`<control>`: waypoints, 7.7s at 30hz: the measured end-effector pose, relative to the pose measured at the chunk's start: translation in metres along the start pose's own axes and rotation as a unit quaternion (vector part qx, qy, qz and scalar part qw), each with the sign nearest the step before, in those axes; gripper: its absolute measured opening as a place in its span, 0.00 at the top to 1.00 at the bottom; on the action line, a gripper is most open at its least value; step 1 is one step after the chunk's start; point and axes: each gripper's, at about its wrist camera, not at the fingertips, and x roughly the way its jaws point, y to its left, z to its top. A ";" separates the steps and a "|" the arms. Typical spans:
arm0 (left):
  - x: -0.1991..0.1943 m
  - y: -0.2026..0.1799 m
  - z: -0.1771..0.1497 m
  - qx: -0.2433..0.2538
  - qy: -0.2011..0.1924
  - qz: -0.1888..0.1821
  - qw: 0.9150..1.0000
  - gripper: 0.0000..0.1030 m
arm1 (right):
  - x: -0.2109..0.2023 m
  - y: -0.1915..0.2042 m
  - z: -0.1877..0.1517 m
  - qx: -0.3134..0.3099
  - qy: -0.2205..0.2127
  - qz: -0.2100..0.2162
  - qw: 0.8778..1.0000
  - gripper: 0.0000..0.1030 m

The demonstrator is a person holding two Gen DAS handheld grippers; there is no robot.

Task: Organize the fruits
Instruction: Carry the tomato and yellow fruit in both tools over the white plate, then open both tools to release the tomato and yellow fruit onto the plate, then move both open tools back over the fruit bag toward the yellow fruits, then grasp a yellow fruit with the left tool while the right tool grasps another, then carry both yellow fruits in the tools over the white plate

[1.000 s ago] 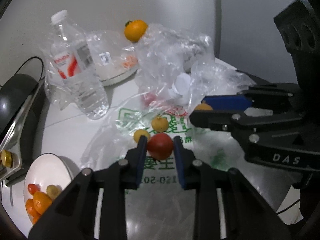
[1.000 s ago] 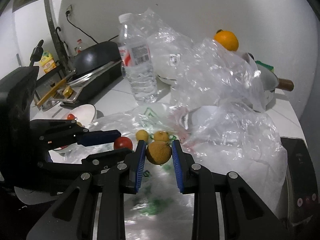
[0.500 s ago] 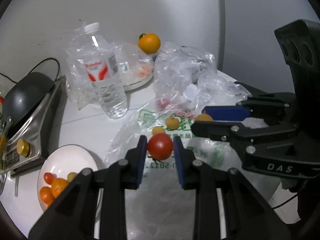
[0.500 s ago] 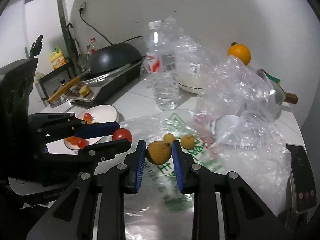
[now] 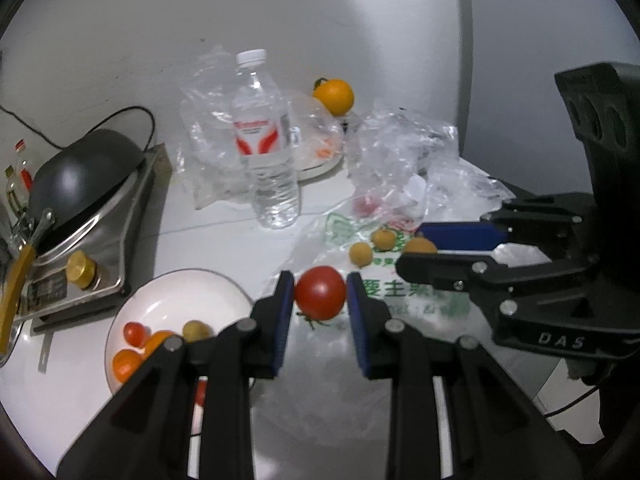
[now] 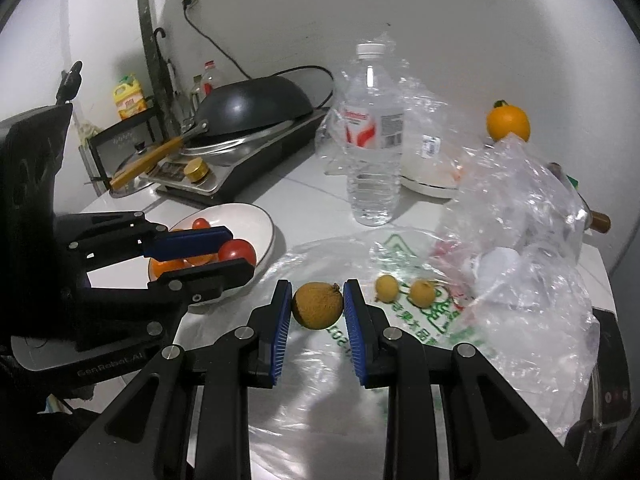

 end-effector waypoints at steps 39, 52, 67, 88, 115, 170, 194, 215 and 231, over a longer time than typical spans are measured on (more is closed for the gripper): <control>0.014 0.138 -0.034 -0.053 -0.008 0.068 0.996 0.73 | 0.104 0.079 0.054 -0.056 0.037 0.029 0.997 0.72; 0.063 0.157 -0.030 -0.053 0.037 0.063 0.996 0.73 | 0.168 0.074 0.067 -0.040 0.068 0.050 0.996 0.72; 0.075 0.167 -0.035 -0.075 0.063 0.070 0.993 0.72 | 0.197 0.067 0.063 -0.025 0.096 0.061 0.993 0.72; 0.030 0.137 -0.032 -0.091 0.025 0.067 0.993 0.68 | 0.127 0.062 0.062 -0.036 0.057 0.031 0.997 0.70; 0.032 0.011 0.008 -0.019 0.014 0.011 1.000 0.58 | 0.035 -0.058 0.001 0.033 0.036 -0.049 0.998 0.70; 0.150 -0.042 0.029 0.062 0.090 -0.047 0.993 0.59 | 0.065 -0.118 -0.020 0.066 0.084 -0.036 0.994 0.73; 0.121 -0.060 0.029 0.096 0.065 -0.041 0.992 0.74 | 0.038 -0.106 -0.020 0.055 0.058 -0.045 0.996 0.73; 0.029 -0.037 0.020 0.048 0.009 -0.025 0.999 0.74 | 0.008 -0.053 -0.013 0.026 0.035 -0.047 0.998 0.73; 0.004 0.014 -0.016 0.003 0.017 0.019 1.000 0.74 | 0.023 -0.012 0.000 -0.007 0.046 -0.040 0.998 0.73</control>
